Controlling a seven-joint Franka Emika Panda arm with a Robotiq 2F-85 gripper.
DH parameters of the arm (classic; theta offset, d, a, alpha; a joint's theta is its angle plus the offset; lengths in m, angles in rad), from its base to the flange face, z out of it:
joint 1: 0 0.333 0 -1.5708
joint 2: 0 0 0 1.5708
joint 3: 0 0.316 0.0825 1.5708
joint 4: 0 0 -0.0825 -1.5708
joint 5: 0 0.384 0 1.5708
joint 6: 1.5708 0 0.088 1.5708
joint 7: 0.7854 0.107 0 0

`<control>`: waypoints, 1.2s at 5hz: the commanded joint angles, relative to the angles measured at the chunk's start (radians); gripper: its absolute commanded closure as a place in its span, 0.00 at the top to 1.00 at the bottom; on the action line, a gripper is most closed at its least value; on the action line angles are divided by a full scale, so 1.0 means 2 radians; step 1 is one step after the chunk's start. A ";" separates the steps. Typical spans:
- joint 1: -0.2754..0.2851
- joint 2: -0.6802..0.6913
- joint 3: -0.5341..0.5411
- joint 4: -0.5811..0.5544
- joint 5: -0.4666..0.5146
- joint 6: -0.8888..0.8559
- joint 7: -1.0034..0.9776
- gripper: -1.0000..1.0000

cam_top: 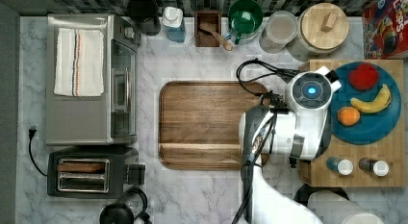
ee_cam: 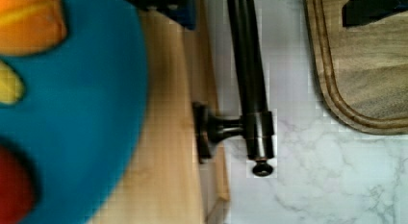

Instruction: Open the drawer.

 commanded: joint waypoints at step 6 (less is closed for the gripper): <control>0.036 0.049 -0.006 -0.050 -0.005 0.094 0.085 1.00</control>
